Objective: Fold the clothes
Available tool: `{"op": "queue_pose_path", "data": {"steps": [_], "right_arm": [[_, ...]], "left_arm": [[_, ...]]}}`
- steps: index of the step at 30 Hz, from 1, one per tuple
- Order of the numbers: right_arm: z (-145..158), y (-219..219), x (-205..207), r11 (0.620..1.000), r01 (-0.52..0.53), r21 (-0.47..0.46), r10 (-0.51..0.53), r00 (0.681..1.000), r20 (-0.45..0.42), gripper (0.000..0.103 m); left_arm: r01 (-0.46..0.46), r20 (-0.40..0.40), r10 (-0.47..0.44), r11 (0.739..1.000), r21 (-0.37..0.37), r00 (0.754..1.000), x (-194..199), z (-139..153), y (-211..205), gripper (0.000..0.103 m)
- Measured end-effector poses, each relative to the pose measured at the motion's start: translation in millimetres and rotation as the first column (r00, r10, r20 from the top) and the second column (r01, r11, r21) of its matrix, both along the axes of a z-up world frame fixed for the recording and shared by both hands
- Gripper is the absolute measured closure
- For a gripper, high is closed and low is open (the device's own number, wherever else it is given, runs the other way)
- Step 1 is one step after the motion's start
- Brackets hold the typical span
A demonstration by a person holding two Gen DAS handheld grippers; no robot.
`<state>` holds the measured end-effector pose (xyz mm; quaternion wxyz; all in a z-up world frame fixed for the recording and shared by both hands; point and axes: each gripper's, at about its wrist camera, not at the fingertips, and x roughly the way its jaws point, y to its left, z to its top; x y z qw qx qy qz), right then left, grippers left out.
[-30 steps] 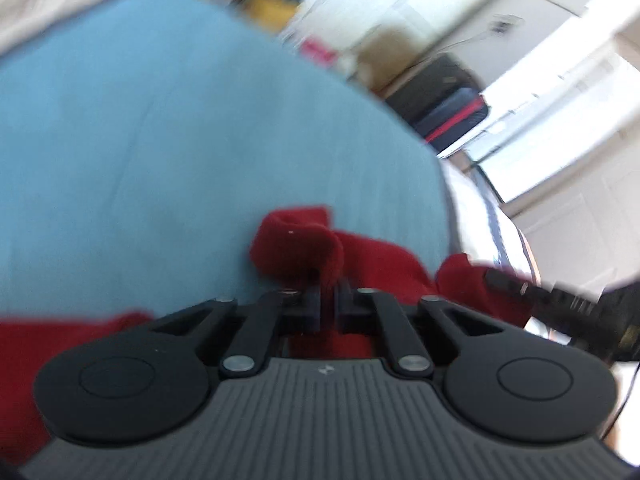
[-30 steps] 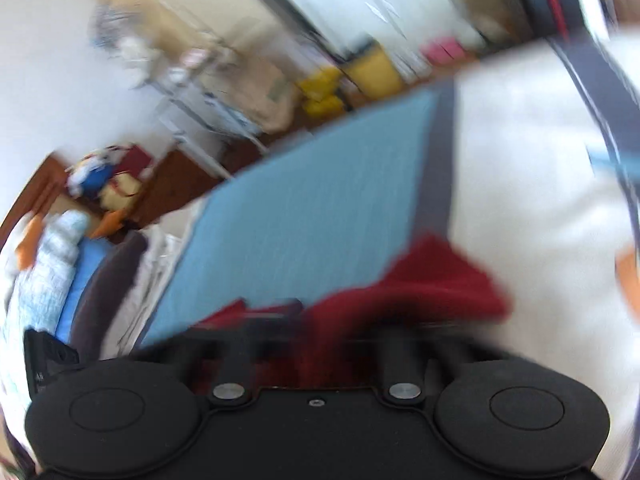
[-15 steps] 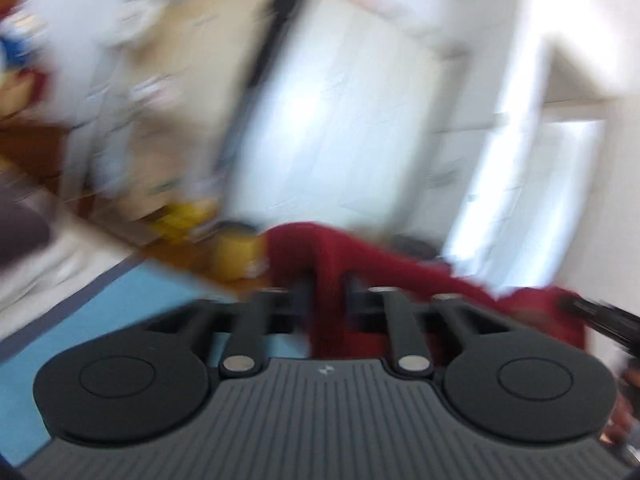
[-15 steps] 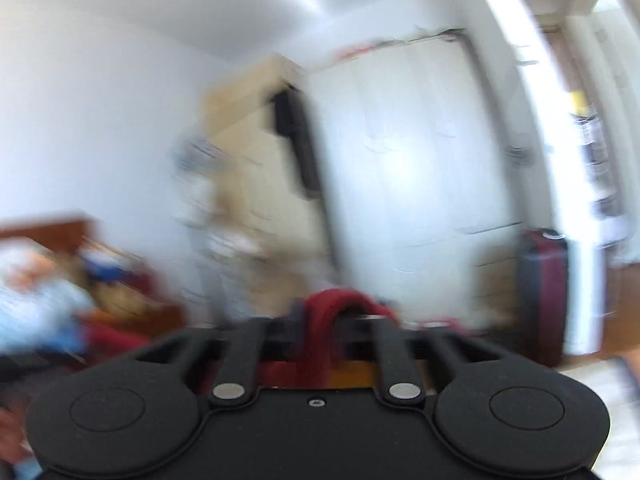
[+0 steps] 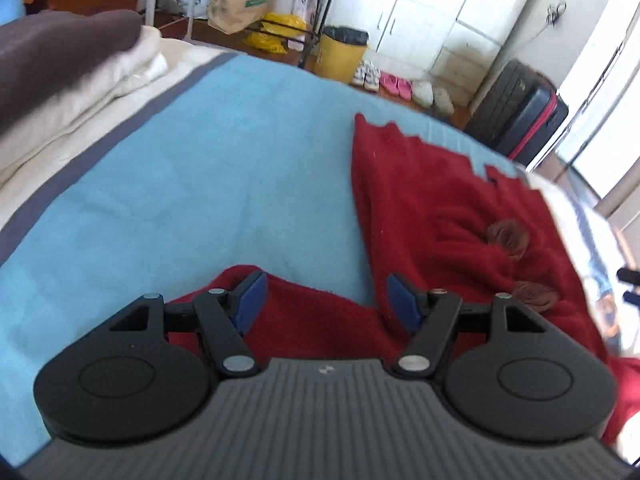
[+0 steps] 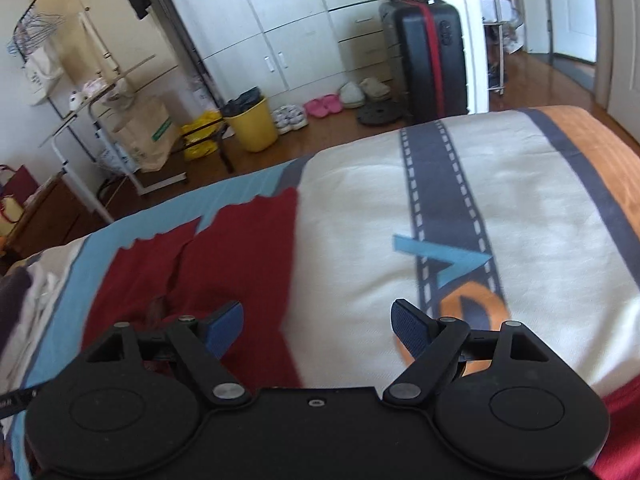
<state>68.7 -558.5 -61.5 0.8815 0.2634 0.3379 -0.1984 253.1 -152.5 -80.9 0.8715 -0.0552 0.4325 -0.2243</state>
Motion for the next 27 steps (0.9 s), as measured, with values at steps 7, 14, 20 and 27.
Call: {"op": "queue_pose_path", "data": {"steps": [7,14,20,27], "right_arm": [[12,55,-38,0.991,-0.121,0.050,0.124,0.991,-0.049,0.018],[-14,75,-93,0.980,-0.028,0.198,0.056,0.989,-0.137,0.018],[-25,62,-145,0.922,0.135,0.363,-0.112,0.990,-0.084,0.018],[-65,57,-155,0.778,0.207,0.594,-0.195,0.977,-0.085,0.018]], "left_arm": [[0.001,-0.185,-0.018,0.996,-0.092,0.983,-44,-9,28,0.036],[-0.004,-0.287,-0.063,0.974,-0.226,0.956,-93,-12,49,0.036],[0.017,-0.284,-0.079,0.977,-0.215,0.955,-119,-17,50,0.036],[0.046,-0.350,-0.152,0.955,-0.294,0.924,-102,-45,38,0.044]]}}
